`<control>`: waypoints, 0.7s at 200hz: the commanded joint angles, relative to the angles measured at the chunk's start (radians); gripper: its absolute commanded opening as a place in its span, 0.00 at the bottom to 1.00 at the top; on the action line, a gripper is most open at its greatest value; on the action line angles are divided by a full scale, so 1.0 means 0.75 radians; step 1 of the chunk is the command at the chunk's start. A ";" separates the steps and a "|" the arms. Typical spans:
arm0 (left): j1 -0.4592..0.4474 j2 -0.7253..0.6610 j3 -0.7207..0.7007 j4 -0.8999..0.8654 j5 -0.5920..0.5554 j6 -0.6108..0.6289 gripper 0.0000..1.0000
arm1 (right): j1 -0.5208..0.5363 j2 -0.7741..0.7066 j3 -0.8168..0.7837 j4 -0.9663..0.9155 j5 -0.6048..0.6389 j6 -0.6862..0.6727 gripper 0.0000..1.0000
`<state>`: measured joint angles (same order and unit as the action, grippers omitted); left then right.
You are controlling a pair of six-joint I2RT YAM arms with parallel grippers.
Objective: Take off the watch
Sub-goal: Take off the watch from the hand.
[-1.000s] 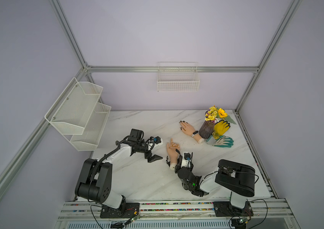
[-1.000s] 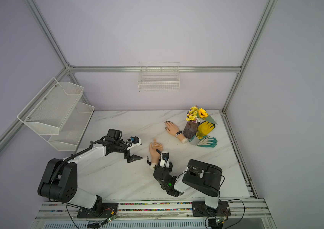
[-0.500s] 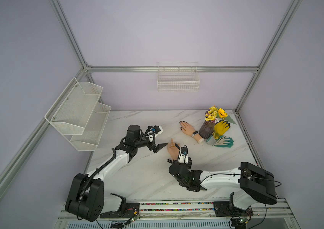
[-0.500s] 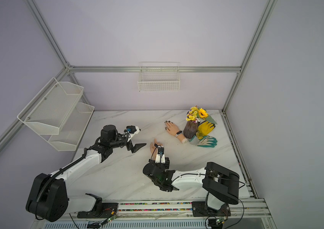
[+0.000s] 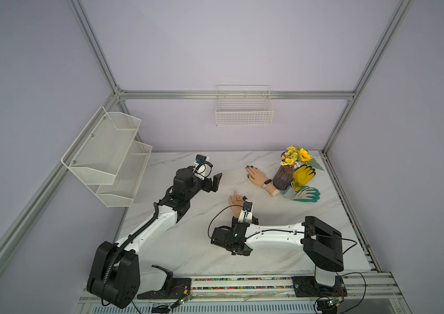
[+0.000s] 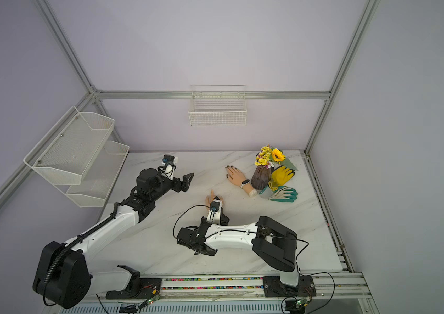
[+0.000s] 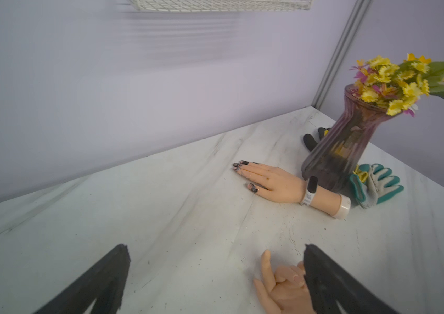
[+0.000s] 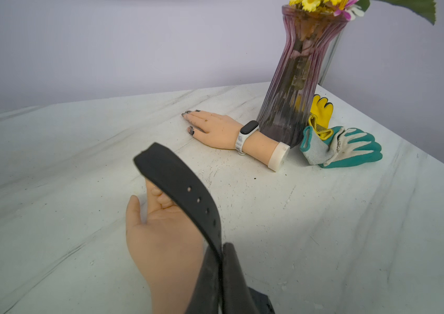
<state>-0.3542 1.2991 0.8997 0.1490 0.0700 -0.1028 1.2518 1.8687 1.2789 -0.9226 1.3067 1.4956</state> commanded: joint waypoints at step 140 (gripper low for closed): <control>-0.004 -0.065 0.188 -0.301 -0.298 -0.255 1.00 | -0.290 -0.577 0.203 1.091 -1.105 -1.565 0.00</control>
<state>-0.3550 1.2774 0.9958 -0.0704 -0.1204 -0.2783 1.1088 1.5078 1.4330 -0.3046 0.6582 0.4221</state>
